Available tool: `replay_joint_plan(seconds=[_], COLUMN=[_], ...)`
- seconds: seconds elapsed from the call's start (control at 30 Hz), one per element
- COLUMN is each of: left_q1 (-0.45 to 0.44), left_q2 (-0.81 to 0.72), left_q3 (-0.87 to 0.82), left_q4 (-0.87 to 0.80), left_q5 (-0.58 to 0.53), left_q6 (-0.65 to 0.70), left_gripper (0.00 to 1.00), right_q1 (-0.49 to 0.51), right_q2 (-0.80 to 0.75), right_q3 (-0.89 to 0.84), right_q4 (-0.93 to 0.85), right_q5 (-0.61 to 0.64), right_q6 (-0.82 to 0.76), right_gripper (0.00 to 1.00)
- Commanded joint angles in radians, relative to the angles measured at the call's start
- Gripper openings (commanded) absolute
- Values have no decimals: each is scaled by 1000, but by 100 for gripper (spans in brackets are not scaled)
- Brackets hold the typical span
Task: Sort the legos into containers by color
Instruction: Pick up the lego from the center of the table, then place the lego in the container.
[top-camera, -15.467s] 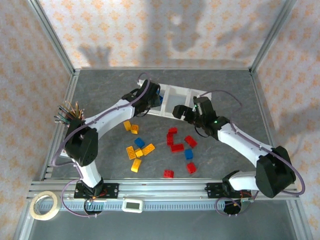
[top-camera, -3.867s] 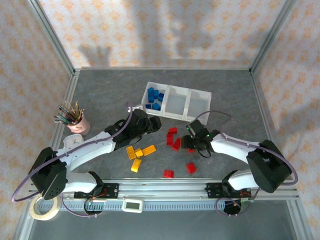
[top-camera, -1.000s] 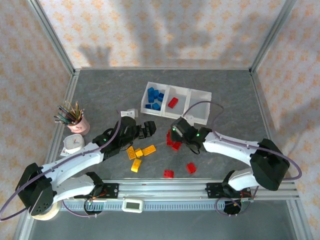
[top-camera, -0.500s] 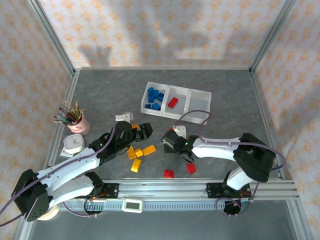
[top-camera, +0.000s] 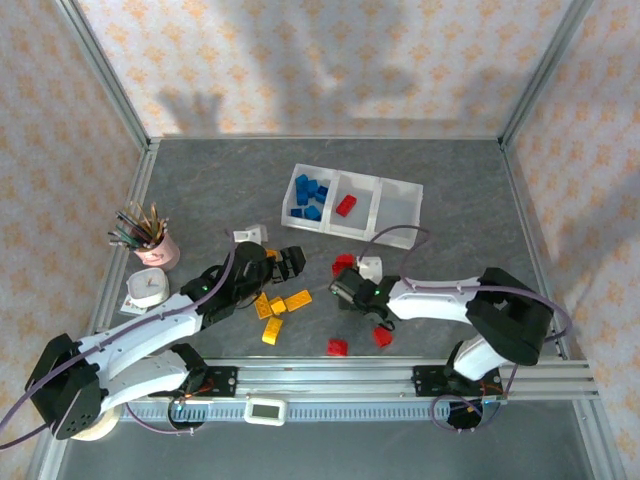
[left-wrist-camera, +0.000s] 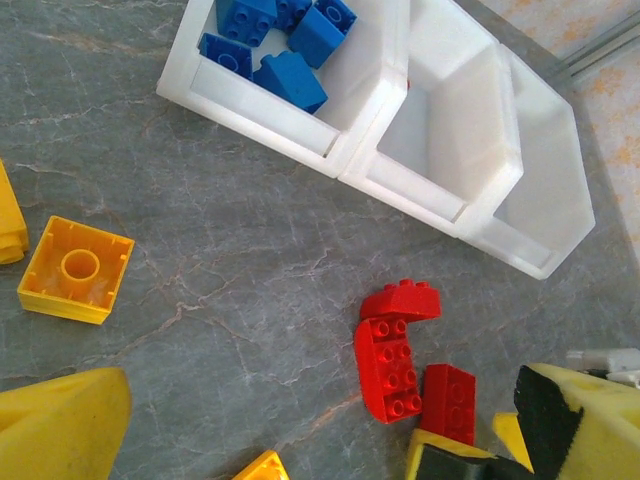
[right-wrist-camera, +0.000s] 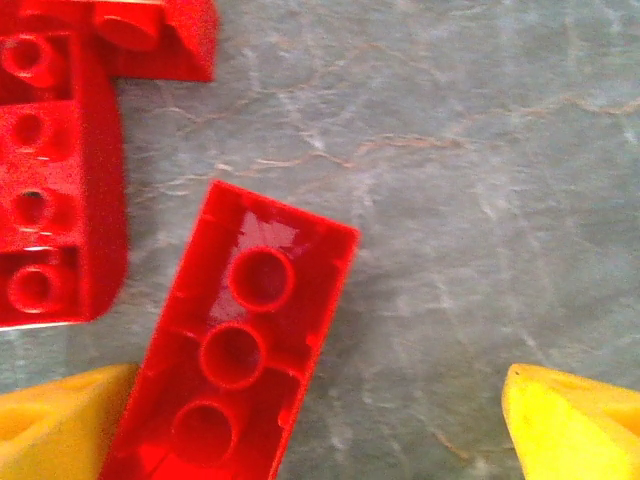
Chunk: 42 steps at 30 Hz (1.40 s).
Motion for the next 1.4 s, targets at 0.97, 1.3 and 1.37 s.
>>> replay_joint_plan(seconds=[0.97,1.3,1.37], left_q1=[-3,57,79], left_q2=[57,103,113], left_q3=[83,189,203], left_q4=[22,-15,-15], left_q5=[-10,-18,-8], left_q6=[37,86,93], left_gripper=[99,99,99], right_q1=[-118,-242,-267], right_q2=[-128,54,115], right_q3=[54,334,405], right_q4=[-24,24,35], right_q5=[-4,-11,-15], right_q6=[-186,-356,-383], right_gripper=[24,25,25])
